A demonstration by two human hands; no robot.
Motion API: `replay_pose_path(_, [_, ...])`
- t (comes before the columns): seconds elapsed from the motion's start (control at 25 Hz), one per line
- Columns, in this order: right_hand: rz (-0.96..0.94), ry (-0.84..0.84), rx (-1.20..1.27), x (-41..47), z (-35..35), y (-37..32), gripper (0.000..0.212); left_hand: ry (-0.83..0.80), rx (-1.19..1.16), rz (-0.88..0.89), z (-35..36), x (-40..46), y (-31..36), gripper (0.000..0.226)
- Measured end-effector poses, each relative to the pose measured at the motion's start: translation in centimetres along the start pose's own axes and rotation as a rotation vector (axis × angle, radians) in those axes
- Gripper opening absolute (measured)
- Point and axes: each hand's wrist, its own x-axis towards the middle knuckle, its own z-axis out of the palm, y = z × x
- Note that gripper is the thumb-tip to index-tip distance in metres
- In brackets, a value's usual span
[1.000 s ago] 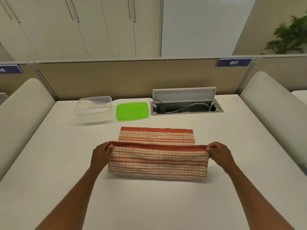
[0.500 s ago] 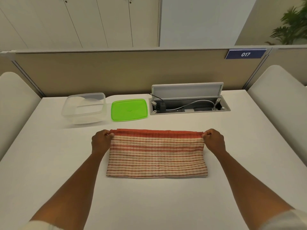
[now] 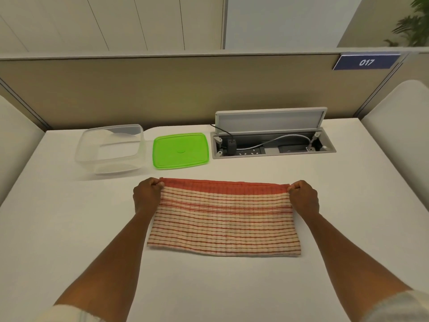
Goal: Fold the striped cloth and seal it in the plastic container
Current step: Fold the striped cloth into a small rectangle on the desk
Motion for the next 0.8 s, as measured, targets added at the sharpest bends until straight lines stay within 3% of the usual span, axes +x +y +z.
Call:
replay_pose_path(0.24, [-0.003,0.055,-0.012,0.5,0.4,0.1,0.011,0.063,-0.042,0.038,0.5,0.3,0.2,0.019])
replay_pose_path(0.56, [-0.016,0.110,0.004,0.4,1.2,-1.1,0.022,0.061,0.050,-0.092,1.5,0.6,0.8,0.019])
replay_pose_path(0.72, [-0.251,0.238,-0.154,-3.8,3.1,-3.9,0.028,-0.026,0.217,-0.135,1.5,0.7,1.7,0.042])
replay_pose_path(0.8, [-0.417,0.113,-0.100,-8.3,5.4,-6.5,0.031,-0.085,0.246,-0.188,1.4,0.5,1.7,0.040])
